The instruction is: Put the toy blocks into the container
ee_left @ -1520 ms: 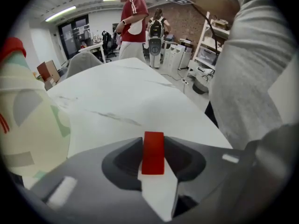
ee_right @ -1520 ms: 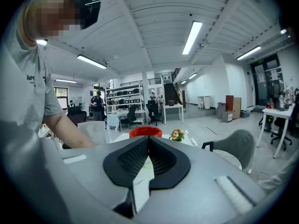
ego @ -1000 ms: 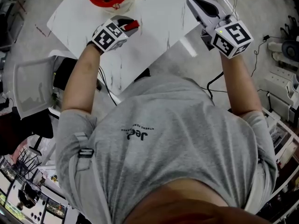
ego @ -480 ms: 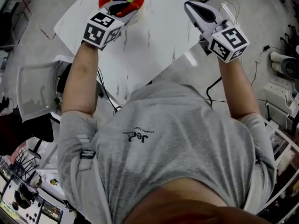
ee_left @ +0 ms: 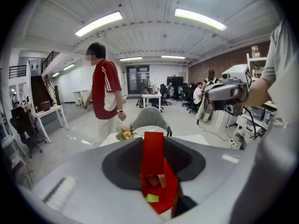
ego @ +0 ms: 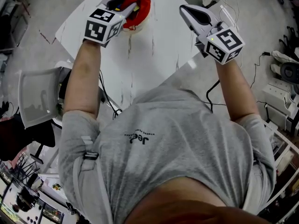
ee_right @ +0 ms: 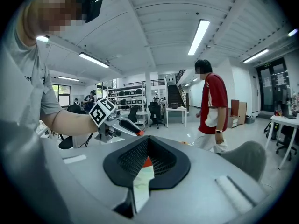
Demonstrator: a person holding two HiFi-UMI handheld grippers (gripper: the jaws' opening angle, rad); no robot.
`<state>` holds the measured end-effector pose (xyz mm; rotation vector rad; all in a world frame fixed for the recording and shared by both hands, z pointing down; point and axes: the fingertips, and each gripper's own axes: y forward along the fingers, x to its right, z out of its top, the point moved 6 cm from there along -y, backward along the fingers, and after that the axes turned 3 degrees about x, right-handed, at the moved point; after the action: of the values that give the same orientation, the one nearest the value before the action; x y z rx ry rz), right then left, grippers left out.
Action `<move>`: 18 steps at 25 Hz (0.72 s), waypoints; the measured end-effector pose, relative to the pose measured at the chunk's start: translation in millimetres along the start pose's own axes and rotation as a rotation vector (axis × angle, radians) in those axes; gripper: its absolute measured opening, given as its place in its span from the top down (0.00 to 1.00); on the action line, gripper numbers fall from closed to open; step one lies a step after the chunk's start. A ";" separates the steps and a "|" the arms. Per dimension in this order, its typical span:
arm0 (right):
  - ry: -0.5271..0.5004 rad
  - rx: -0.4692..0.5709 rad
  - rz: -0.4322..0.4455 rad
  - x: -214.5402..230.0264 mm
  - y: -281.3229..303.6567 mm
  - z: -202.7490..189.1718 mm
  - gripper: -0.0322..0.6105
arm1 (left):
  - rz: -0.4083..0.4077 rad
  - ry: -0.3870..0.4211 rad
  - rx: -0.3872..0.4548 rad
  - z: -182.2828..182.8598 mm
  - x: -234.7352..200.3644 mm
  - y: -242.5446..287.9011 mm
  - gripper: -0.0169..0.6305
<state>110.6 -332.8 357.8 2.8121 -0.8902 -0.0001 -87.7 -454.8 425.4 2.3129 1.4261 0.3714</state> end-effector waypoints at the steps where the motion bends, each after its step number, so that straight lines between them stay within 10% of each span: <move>1: -0.001 -0.001 0.001 1.5 2.4 1.0 0.95 | 0.002 0.000 -0.001 1.0 -1.2 1.9 0.68; 10: -0.007 -0.024 0.031 7.2 36.5 -0.5 0.94 | 0.019 -0.025 -0.029 -14.7 -22.8 14.3 0.67; 12: -0.004 -0.030 0.035 9.9 37.9 -1.0 0.95 | 0.001 -0.043 -0.019 -13.8 -21.5 18.6 0.42; 18: 0.006 -0.044 0.028 13.9 45.7 -8.4 0.95 | -0.024 -0.086 0.038 -12.8 -28.3 19.5 0.41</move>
<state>96.4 -375.8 375.2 2.7574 -0.9169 -0.0067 -90.2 -485.6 445.3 2.3101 1.4296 0.2374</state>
